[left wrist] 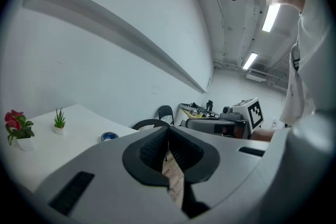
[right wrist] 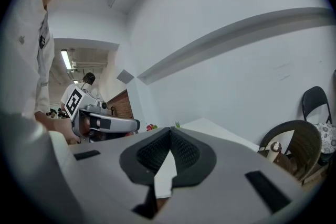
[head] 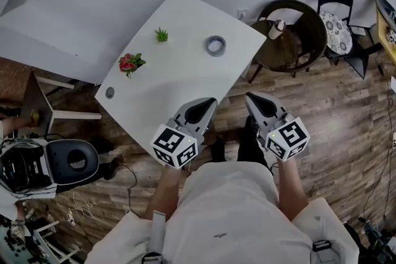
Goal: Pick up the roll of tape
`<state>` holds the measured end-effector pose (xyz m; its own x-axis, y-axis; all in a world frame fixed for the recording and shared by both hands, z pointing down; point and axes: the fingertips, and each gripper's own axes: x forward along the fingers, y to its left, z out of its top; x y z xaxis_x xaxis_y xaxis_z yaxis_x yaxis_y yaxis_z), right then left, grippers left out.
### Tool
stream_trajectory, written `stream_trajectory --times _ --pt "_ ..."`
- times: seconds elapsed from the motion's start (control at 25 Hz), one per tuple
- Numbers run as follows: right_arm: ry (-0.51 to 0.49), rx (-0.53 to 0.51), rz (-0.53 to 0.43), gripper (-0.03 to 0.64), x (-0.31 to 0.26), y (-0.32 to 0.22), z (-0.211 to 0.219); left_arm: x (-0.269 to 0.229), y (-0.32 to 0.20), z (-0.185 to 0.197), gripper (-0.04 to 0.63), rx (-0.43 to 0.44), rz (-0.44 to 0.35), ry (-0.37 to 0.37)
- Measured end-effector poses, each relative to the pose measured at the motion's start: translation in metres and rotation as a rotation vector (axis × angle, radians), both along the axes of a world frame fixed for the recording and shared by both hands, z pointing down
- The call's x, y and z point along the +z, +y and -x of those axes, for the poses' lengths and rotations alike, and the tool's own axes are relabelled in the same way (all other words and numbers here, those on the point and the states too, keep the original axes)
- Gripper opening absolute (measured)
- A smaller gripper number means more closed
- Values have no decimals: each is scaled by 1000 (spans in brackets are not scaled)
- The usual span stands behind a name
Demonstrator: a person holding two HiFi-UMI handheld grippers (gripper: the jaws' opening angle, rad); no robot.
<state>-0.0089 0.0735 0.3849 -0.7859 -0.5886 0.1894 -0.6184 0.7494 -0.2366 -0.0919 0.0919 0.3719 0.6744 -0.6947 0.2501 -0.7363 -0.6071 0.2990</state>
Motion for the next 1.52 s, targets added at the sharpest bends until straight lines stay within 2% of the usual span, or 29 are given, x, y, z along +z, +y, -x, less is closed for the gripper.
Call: stream_trajectory --times 0.4,0.56,0.68,0.92,1.04,1.16,1.52 --pt "-41 -84 -7 8 -12 -64 -34 -15 -53 -50 21 -28 -25 -12" --pt "-46 -127 -6 8 -9 -80 -46 -13 -66 -62 25 -69 -18 -19" --pt "-44 -157 8 8 -5 -93 -51 -7 -78 -68 80 -99 -2 -39" --pt "-72 -224 50 8 2 -108 -67 0 -93 -91 99 -157 23 -51" --pt "-17 -247 29 8 9 -112 -72 7 -92 -104 109 -166 41 -60" --pt "55 -263 10 8 20 -114 -77 18 -90 -115 127 -164 64 -99" --pt "90 -282 39 8 38 -110 -78 48 -88 -112 161 -192 132 -176"
